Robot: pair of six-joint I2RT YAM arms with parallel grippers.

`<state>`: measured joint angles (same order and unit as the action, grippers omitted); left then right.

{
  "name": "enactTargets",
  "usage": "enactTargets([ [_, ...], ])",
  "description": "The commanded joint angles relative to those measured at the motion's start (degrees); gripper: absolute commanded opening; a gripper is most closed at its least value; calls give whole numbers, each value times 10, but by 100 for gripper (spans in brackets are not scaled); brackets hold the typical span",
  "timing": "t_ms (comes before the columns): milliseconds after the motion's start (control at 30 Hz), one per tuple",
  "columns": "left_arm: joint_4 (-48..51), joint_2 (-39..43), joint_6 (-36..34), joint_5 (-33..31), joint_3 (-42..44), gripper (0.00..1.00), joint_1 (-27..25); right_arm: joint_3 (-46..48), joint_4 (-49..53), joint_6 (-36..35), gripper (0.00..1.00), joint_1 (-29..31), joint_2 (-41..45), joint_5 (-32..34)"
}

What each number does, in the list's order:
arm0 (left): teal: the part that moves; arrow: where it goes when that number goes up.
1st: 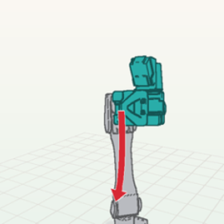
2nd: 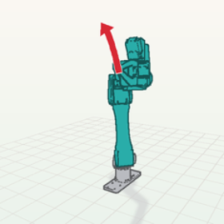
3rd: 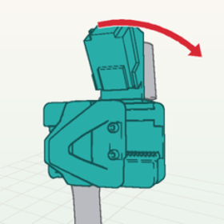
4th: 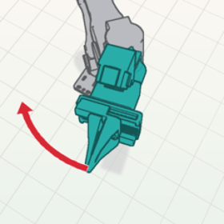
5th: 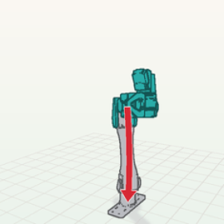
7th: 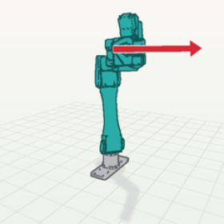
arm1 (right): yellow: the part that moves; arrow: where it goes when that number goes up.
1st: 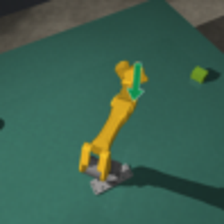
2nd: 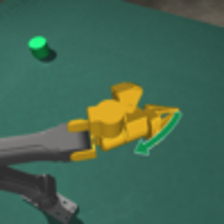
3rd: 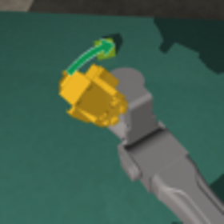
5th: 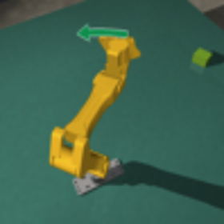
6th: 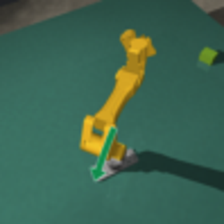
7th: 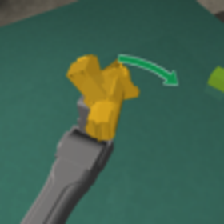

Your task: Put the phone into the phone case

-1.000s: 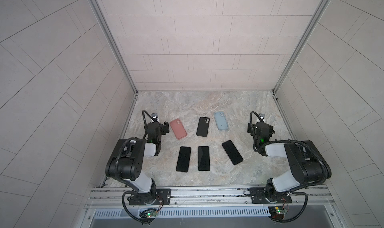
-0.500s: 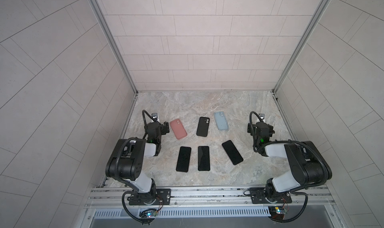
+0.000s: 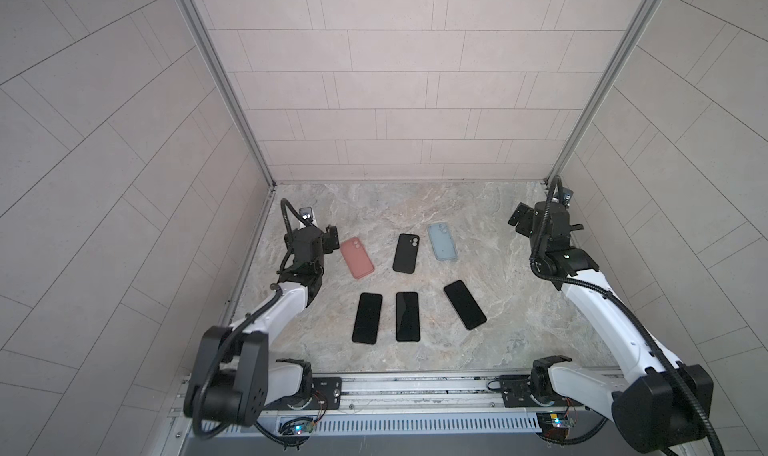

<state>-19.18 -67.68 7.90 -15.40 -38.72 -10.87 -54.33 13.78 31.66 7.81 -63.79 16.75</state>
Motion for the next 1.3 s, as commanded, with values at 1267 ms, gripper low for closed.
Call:
enactTargets([
  [1267,691,460,170,225,-147,100,-90,-211,307,275,69,507,-491,-165],
])
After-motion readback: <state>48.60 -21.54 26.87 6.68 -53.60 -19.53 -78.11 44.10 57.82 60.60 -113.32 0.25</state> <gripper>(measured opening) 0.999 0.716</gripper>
